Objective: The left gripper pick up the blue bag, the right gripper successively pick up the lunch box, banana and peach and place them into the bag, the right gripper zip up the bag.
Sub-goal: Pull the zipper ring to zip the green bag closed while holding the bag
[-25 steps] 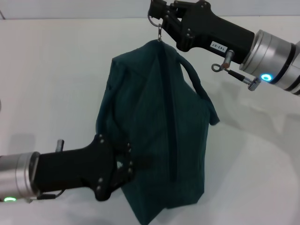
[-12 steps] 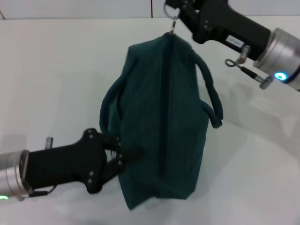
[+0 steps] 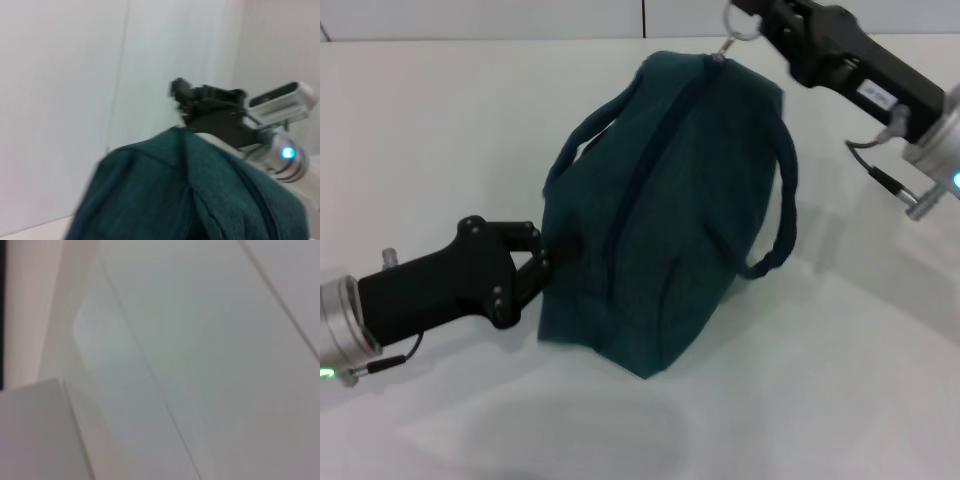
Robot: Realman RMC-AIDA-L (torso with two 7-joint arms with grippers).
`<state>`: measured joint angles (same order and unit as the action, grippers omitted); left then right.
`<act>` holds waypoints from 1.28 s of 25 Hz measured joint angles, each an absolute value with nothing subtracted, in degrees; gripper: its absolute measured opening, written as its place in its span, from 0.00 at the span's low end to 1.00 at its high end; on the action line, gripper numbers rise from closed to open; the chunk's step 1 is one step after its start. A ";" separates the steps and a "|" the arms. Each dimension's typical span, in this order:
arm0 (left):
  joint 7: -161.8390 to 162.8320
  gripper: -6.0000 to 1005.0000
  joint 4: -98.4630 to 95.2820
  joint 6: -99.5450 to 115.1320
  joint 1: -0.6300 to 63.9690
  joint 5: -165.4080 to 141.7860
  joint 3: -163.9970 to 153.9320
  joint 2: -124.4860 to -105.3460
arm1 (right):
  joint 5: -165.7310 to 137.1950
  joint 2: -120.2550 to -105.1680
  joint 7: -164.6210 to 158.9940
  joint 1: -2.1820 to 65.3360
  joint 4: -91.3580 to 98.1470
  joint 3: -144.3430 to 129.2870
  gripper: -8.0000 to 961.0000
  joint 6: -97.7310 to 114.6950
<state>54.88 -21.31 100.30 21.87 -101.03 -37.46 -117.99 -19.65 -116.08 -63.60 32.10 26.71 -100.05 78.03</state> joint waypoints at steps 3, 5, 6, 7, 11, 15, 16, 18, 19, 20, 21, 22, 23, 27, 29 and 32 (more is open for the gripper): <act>54.78 0.06 -21.33 99.15 22.01 -100.89 -36.46 -118.09 | -17.90 -116.10 -66.86 31.17 26.13 -100.08 0.03 78.53; 55.16 0.06 -21.34 99.01 22.21 -100.58 -36.40 -118.20 | -16.85 -116.04 -69.04 31.23 25.07 -100.10 0.03 78.75; 55.52 0.06 -21.35 98.94 22.27 -100.30 -36.39 -118.34 | -16.45 -116.00 -69.70 31.39 24.45 -100.09 0.03 78.89; 55.75 0.06 -21.35 98.89 22.26 -99.83 -36.39 -118.49 | -16.05 -115.93 -70.34 31.61 23.68 -100.08 0.03 79.06; 55.86 0.11 -21.36 98.88 21.51 -96.96 -36.35 -119.14 | -15.64 -115.90 -71.40 31.99 22.24 -99.65 0.03 79.34; 55.55 0.24 -21.36 99.82 21.20 -95.82 -36.33 -119.37 | -15.62 -115.93 -72.55 32.07 21.88 -99.56 0.03 78.98; 55.53 0.28 -21.36 100.03 21.20 -95.62 -36.32 -119.38 | -15.58 -115.93 -72.92 32.22 21.61 -99.55 0.03 78.89; 55.76 0.35 -21.36 100.48 21.19 -94.14 -36.31 -119.44 | -15.30 -115.93 -73.51 32.77 20.61 -99.51 0.04 78.86; 56.32 0.39 -21.37 100.54 21.20 -93.10 -36.32 -119.46 | -15.16 -115.93 -73.72 33.00 20.17 -99.50 0.04 78.88; 57.73 0.43 -21.74 100.55 21.28 -91.83 -36.34 -119.45 | -15.13 -115.94 -73.81 33.13 19.92 -99.49 0.04 78.92; 59.68 0.48 -22.62 100.56 21.37 -90.98 -36.47 -119.46 | -15.11 -115.96 -73.92 33.26 19.68 -99.49 0.04 78.99; 61.70 0.52 -23.93 100.57 21.54 -90.31 -36.58 -119.39 | -15.11 -115.97 -74.00 33.30 19.60 -99.48 0.04 79.04; 64.59 0.55 -25.99 100.58 21.63 -90.30 -36.74 -119.40 | -15.11 -115.98 -74.03 33.33 19.58 -99.48 0.04 79.05; 81.13 0.70 -40.23 100.18 23.19 -92.64 -36.97 -119.42 | -15.11 -116.12 -74.08 33.88 19.54 -99.48 0.05 78.92; 88.94 0.74 -46.88 99.77 24.74 -95.21 -37.09 -119.43 | -15.11 -116.17 -74.08 34.06 19.52 -99.48 0.05 78.85; 102.47 0.74 -59.07 98.90 28.07 -100.50 -38.87 -119.43 | -15.07 -116.18 -74.09 34.18 19.53 -99.52 0.06 78.83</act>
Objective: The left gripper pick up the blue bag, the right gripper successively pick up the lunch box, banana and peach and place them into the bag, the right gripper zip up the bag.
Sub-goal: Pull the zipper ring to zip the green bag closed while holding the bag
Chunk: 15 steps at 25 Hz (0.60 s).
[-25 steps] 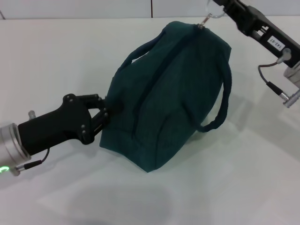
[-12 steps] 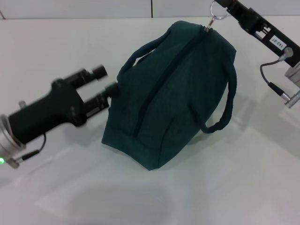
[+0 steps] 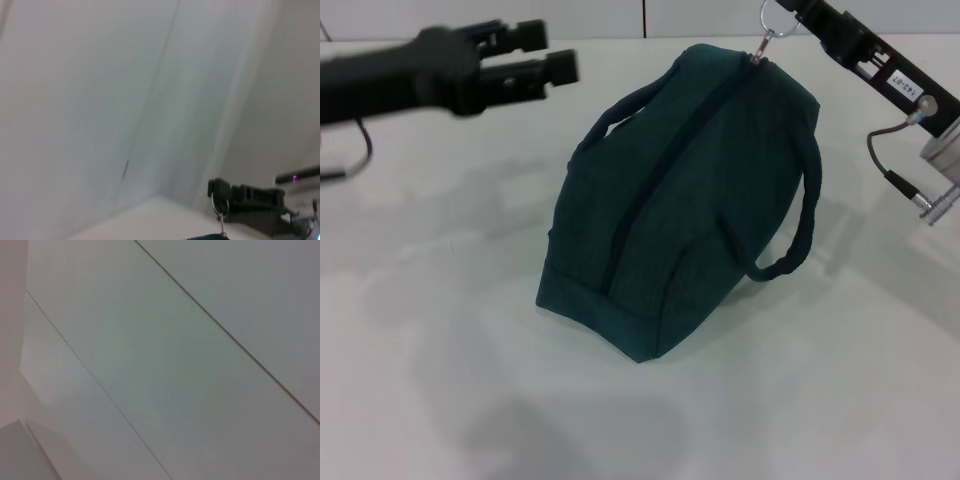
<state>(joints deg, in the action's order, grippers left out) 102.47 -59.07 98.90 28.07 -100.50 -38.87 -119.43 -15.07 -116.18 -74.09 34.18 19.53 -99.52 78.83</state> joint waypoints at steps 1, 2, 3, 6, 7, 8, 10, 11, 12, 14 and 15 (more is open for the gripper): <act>107.31 0.74 -64.07 98.61 28.94 -102.42 -40.41 -119.42 | -15.05 -116.18 -74.09 34.20 19.53 -99.54 0.06 78.83; 112.57 0.74 -69.22 98.22 29.75 -104.72 -42.49 -119.40 | -15.04 -116.19 -74.09 34.26 19.55 -99.58 0.06 78.83; 117.93 0.74 -74.93 97.75 30.58 -107.20 -44.95 -119.36 | -15.03 -116.19 -74.09 34.31 19.56 -99.58 0.06 78.82; 135.04 0.75 -89.08 96.20 32.66 -116.49 -51.84 -119.23 | -15.01 -116.19 -74.09 34.36 19.56 -99.55 0.07 78.83; 141.54 0.75 -94.38 96.04 33.52 -120.30 -55.05 -119.12 | -14.98 -116.18 -74.09 34.36 19.55 -99.52 0.07 78.82; 145.83 0.75 -98.18 96.09 34.20 -122.91 -57.64 -119.07 | -14.96 -116.18 -74.09 34.36 19.54 -99.52 0.07 78.82; 153.26 0.74 -104.39 96.54 35.31 -127.64 -63.28 -119.00 | -14.94 -116.18 -74.09 34.37 19.53 -99.50 0.07 78.83; 156.79 0.75 -107.20 97.03 36.00 -129.49 -66.86 -119.02 | -14.94 -116.19 -74.09 34.37 19.53 -99.50 0.07 78.83; 158.51 0.75 -108.68 97.33 36.46 -130.16 -69.17 -119.09 | -14.93 -116.19 -74.09 34.37 19.51 -99.50 0.07 78.82; 160.78 0.75 -110.19 97.63 37.13 -130.88 -72.44 -119.28 | -14.93 -116.18 -74.09 34.40 19.47 -99.63 0.08 78.79; 161.82 0.75 -110.46 97.62 37.40 -130.95 -74.02 -119.40 | -14.93 -116.19 -74.09 34.52 19.44 -99.74 0.08 78.76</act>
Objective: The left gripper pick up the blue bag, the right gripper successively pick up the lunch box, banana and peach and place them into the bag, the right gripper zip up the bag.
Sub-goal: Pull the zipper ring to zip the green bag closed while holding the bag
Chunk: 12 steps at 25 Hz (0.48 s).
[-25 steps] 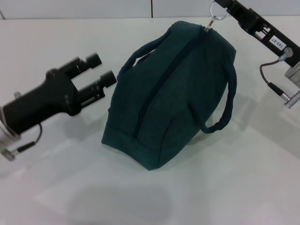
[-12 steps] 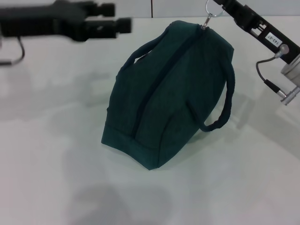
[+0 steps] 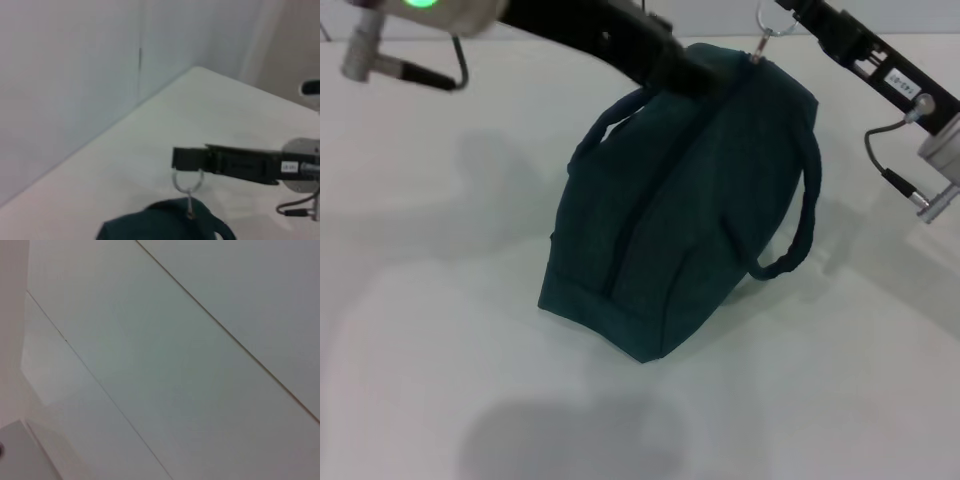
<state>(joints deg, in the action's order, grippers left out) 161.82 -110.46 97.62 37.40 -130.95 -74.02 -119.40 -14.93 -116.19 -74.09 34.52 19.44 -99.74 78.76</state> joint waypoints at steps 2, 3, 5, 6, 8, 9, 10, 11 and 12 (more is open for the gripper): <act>162.84 0.74 -110.17 97.37 37.50 -131.09 -75.77 -119.48 | -14.93 -116.18 -74.09 34.89 19.42 -99.84 0.08 78.72; 163.22 0.74 -109.64 97.15 37.51 -131.16 -76.56 -119.53 | -14.94 -116.19 -74.09 35.07 19.42 -99.87 0.08 78.70; 163.62 0.74 -108.68 96.36 37.51 -131.81 -77.74 -119.61 | -14.97 -116.19 -74.09 35.28 19.42 -99.89 0.09 78.68; 163.96 0.73 -108.23 95.43 37.45 -132.78 -78.59 -119.64 | -14.97 -116.18 -74.09 35.29 19.42 -99.89 0.09 78.67; 164.43 0.73 -107.79 94.27 37.38 -134.45 -79.94 -119.67 | -15.02 -116.19 -74.09 35.31 19.40 -99.91 0.09 78.65; 164.78 0.73 -107.41 93.48 37.39 -135.96 -81.14 -119.68 | -15.12 -116.18 -74.09 35.36 19.32 -99.94 0.09 78.64; 164.89 0.73 -107.02 93.11 37.40 -136.49 -81.79 -119.68 | -15.12 -116.18 -74.09 35.36 19.32 -99.94 0.09 78.64; 164.95 0.73 -106.45 92.64 37.47 -137.03 -82.58 -119.69 | -15.17 -116.19 -74.09 35.38 19.28 -99.99 0.09 78.62; 164.97 0.72 -105.89 92.33 37.52 -137.19 -83.09 -119.69 | -15.17 -116.19 -74.09 35.41 19.27 -100.14 0.10 78.52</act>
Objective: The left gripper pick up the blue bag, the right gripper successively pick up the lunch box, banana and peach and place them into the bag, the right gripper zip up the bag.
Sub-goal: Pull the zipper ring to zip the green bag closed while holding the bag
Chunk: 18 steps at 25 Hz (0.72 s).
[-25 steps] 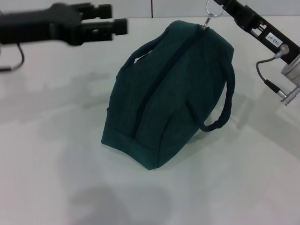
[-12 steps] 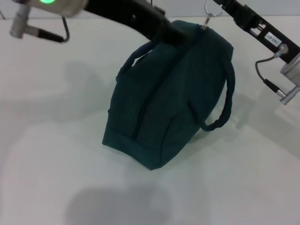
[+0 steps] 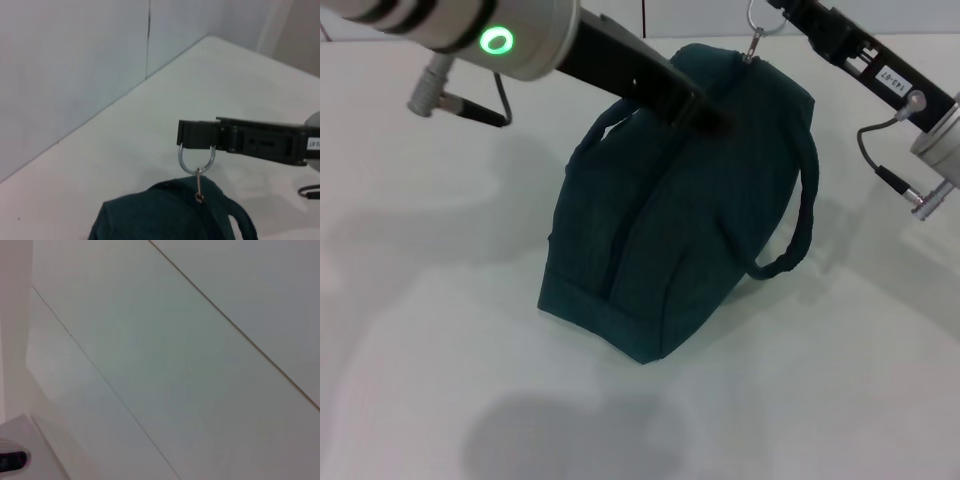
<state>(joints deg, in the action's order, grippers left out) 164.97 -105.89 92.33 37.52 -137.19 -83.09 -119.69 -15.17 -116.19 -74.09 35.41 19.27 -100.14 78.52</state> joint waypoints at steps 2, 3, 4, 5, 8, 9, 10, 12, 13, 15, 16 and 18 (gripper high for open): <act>165.00 0.72 -104.85 91.92 37.68 -137.24 -83.71 -119.70 | -15.11 -116.19 -74.09 35.43 19.26 -100.50 0.10 78.31; 165.02 0.72 -104.65 91.87 37.76 -137.26 -83.75 -119.70 | -15.02 -116.18 -74.09 35.43 19.25 -100.64 0.10 78.21; 165.03 0.72 -104.45 91.82 37.86 -137.27 -83.79 -119.70 | -14.98 -116.19 -74.09 35.43 19.24 -100.73 0.10 78.09; 165.04 0.72 -104.40 91.79 37.96 -137.28 -83.80 -119.70 | -14.97 -116.18 -74.09 35.42 19.25 -100.73 0.10 78.05; 165.11 0.71 -104.31 91.47 38.02 -137.28 -84.13 -119.75 | -14.97 -116.18 -74.09 35.43 19.24 -100.79 0.11 77.99; 165.18 0.71 -104.12 91.15 38.02 -137.30 -84.31 -119.77 | -14.98 -116.19 -74.09 35.43 19.24 -100.80 0.11 77.99; 165.24 0.71 -103.82 90.79 38.03 -137.32 -84.47 -119.78 | -14.99 -116.18 -74.09 35.42 19.24 -100.81 0.11 77.98; 165.51 0.71 -102.69 90.03 38.06 -137.41 -84.59 -119.79 | -15.00 -116.18 -74.09 35.42 19.24 -100.81 0.11 77.96; 165.68 0.71 -102.01 89.74 38.09 -137.37 -84.54 -119.79 | -15.00 -116.18 -74.09 35.42 19.24 -100.81 0.11 77.96; 165.54 0.70 -100.73 89.31 38.17 -137.20 -84.42 -119.78 | -15.00 -116.19 -74.09 35.41 19.24 -100.81 0.12 77.95; 164.90 0.70 -100.13 89.01 38.18 -137.14 -84.43 -119.76 | -15.01 -116.19 -74.09 35.40 19.24 -100.81 0.12 77.95; 164.12 0.70 -99.99 88.56 38.06 -137.20 -84.60 -119.76 | -15.03 -116.18 -74.09 35.35 19.24 -100.81 0.12 77.94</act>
<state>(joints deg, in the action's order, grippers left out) 164.12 -99.99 88.56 38.06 -137.20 -84.60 -119.76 -15.03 -116.18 -74.09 35.35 19.24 -100.81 77.94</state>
